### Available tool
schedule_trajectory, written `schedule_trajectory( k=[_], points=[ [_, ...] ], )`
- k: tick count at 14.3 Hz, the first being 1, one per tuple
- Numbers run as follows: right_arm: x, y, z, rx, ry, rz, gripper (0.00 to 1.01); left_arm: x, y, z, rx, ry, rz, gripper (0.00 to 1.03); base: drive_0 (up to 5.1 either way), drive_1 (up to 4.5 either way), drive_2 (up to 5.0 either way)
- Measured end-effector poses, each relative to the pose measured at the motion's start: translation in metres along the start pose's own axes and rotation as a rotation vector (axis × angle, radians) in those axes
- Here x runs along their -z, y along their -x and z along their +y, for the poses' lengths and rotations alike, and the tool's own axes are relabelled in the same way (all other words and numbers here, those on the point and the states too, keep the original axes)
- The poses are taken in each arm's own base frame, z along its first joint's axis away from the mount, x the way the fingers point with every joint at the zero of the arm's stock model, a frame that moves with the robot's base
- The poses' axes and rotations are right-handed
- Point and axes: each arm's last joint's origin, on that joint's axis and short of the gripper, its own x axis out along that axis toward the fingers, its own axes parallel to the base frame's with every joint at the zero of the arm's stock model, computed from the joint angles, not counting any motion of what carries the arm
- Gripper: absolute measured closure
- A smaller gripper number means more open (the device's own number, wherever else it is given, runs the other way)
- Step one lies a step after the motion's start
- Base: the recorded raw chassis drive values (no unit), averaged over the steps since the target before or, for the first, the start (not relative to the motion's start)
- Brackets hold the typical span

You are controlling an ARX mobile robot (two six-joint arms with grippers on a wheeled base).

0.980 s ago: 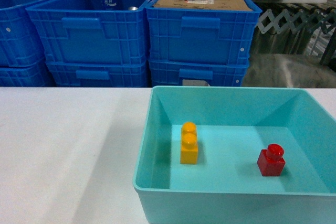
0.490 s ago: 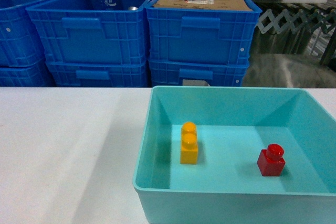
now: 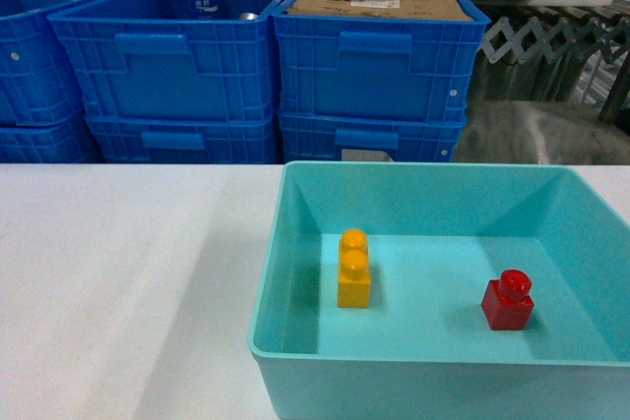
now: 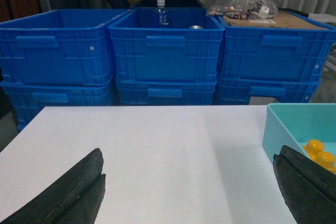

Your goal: Pick red block from blue box to shelf

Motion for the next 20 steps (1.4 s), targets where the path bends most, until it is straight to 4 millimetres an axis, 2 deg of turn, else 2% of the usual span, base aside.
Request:
schedule_trajectory(
  k=[1,4,7,9,10,13,15,20],
  points=[
    [-0.004,-0.008,0.0,-0.026,0.024,0.083,0.03,0.0,0.0,0.0,0.0,0.0,0.0,0.05,0.0,0.0,0.0],
    [-0.033,-0.037,0.005,-0.092,0.042,0.117,0.03,0.0,0.0,0.0,0.001,0.0,0.0,0.05,0.0,0.0,0.0],
    [-0.044,-0.094,0.03,-0.182,0.014,0.286,0.03,0.0,0.0,0.0,0.0,0.0,0.0,0.05,0.0,0.0,0.0],
    [-0.045,-0.134,0.053,-0.205,0.012,0.386,0.03,0.0,0.0,0.0,0.0,0.0,0.0,0.05,0.0,0.0,0.0],
    [-0.039,-0.155,0.064,-0.205,0.012,0.456,0.03,0.0,0.0,0.0,0.0,0.0,0.0,0.05,0.0,0.0,0.0],
    [-0.017,-0.204,0.085,-0.155,0.036,0.607,0.03,0.0,0.0,0.0,0.0,0.0,0.0,0.05,0.0,0.0,0.0],
    [0.017,-0.253,0.09,-0.052,0.055,0.729,0.03,0.0,0.0,0.0,0.0,0.0,0.0,0.05,0.0,0.0,0.0],
    [0.037,-0.275,0.088,0.008,0.029,0.795,0.03,0.0,0.0,0.0,0.0,0.0,0.0,0.05,0.0,0.0,0.0]
  ],
)
